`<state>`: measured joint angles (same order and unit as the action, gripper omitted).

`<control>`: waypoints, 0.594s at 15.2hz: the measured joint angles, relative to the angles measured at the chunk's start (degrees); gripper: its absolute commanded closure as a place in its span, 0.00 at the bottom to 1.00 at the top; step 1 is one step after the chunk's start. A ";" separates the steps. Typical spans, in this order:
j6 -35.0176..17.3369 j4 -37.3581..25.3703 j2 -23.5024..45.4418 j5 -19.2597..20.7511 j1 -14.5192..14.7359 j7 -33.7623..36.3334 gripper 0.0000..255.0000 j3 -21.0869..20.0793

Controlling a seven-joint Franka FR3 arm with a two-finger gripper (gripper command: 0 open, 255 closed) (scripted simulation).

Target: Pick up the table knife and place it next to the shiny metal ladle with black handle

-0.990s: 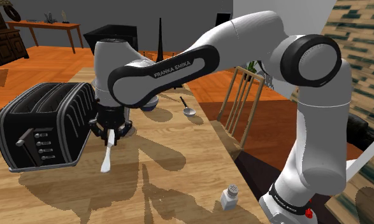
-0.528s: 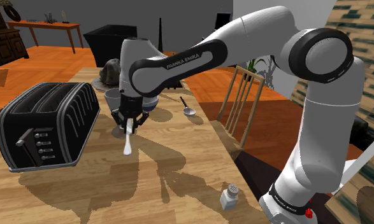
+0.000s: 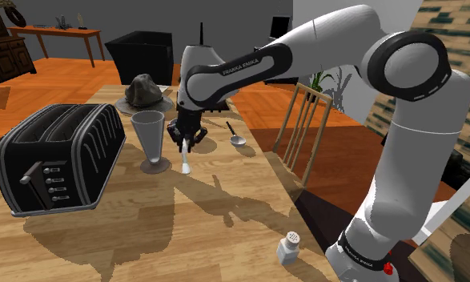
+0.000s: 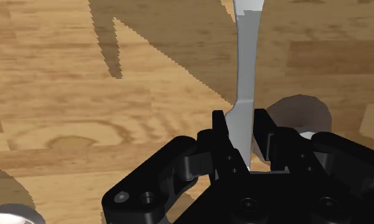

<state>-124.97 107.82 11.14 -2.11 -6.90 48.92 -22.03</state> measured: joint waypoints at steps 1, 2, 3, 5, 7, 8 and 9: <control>0.11 0.11 -0.13 -0.33 -0.84 -1.43 1.00 0.44; 0.32 0.07 -0.20 -0.60 -1.61 -2.76 1.00 0.87; 0.47 -0.08 -0.05 -0.86 -2.54 -4.34 1.00 1.41; 1.01 -0.02 -0.41 -1.57 -4.36 -7.42 1.00 2.40; 0.87 0.44 -0.51 -2.08 -5.83 -9.99 1.00 3.24; 1.59 -0.60 -0.02 -2.15 -6.67 -11.41 1.00 3.80; 1.85 -1.31 0.58 -2.19 -7.44 -12.73 1.00 4.32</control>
<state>-123.12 106.51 11.72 -4.30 -14.34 36.18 -17.71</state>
